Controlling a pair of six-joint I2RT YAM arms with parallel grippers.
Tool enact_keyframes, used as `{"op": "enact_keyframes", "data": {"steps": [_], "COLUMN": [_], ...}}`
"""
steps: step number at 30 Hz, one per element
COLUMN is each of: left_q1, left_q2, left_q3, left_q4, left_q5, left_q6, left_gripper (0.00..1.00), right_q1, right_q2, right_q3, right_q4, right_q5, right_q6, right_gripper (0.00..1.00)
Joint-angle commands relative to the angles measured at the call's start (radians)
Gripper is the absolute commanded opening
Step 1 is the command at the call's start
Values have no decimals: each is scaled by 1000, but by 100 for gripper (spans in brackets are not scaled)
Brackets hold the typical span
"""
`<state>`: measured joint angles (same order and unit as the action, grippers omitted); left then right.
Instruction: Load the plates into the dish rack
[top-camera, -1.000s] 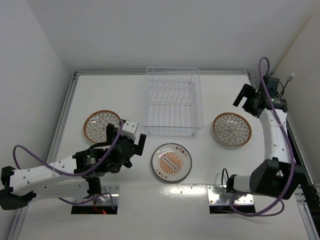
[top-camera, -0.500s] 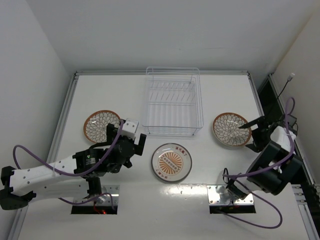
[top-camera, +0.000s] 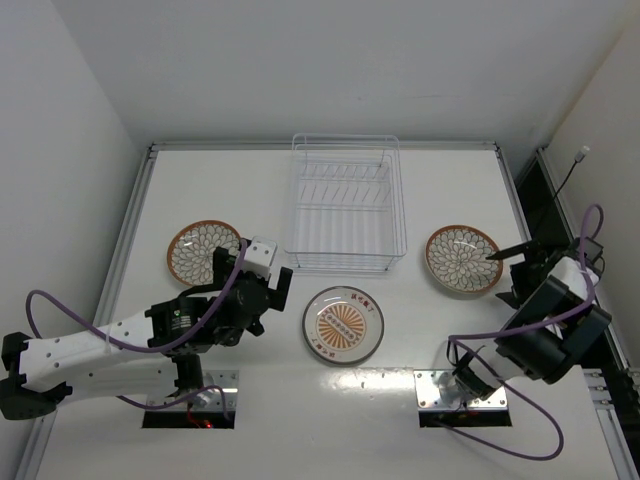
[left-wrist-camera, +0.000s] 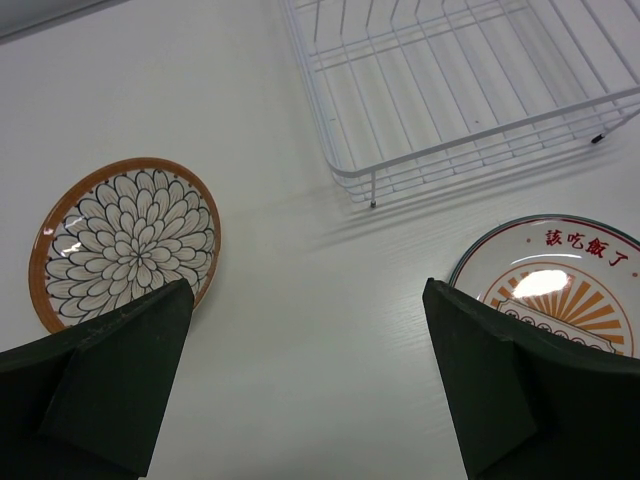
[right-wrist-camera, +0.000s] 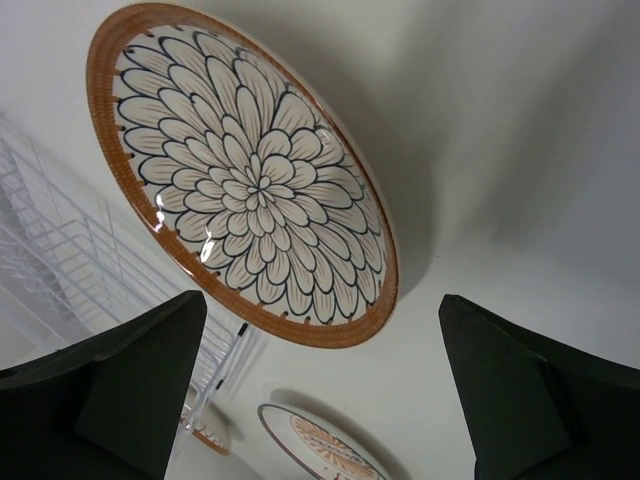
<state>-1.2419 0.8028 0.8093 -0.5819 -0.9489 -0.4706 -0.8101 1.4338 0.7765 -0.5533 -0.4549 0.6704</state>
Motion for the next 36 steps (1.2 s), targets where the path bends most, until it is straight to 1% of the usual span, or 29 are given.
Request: {"op": "enact_keyframes", "data": {"steps": [1,4,5,6,7,10,11,15,16,18,19,20,21,24,25,26,27,28,30,31,34,36], "left_q1": [9,9,9,9,9,9,9,9,9,9,9,9,9,9,9,9,9,9,9,9,9,9], "left_q2": [-13,-22,-22,-22,-22,-22,-22,-22,-13,-13,-13,-13,-13,-4,-4,-4,-4,-4,-4,-4,-4,-4], "left_q3": [-2,-2,-2,-2,-2,-2,-2,-2,-2,-2,-2,-2,-2,-2,-2,-2,-2,-2,-2,-2,-2,-2], "left_q4": [24,24,24,24,24,24,24,14,14,14,14,14,14,14,14,14,14,14,14,14,14,14], "left_q5": [-11,-11,-11,-11,-11,-21,-21,-30,-30,-30,-30,-30,-30,-30,-30,-30,-39,-39,-39,-39,-39,-39], "left_q6": [12,3,3,3,3,3,3,3,3,3,3,3,3,3,3,3,3,-6,-7,-7,-7,-7], "left_gripper": [99,99,99,99,99,99,99,99,99,99,99,99,99,99,99,99,99,99,99,99,99,99], "right_q1": [-6,-26,-38,-38,-50,-50,-50,-40,-29,-29,-29,-17,-8,15,15,28,28,37,37,46,58,78], "right_q2": [-24,13,36,36,49,69,83,131,164,201,215,215,215,290,306,318,332,332,332,332,277,203], "right_q3": [-20,-42,-42,-78,-94,-114,-114,-105,-105,-105,-77,-77,-62,-36,-8,3,13,14,14,14,27,72], "right_q4": [30,44,56,103,127,180,193,243,274,294,283,295,296,308,308,297,297,297,306,306,297,250], "right_q5": [30,30,16,-4,-45,-54,-54,-85,-85,-116,-116,-104,-103,-140,-140,-140,-152,-153,-176,-189,-189,-180], "right_q6": [6,6,6,27,41,78,90,109,122,123,123,132,132,141,141,141,132,132,132,123,94,84], "right_gripper": [100,100,100,100,100,97,94,86,82,76,71,69,64,56,48,43,29,21,12,0,0,0]}}
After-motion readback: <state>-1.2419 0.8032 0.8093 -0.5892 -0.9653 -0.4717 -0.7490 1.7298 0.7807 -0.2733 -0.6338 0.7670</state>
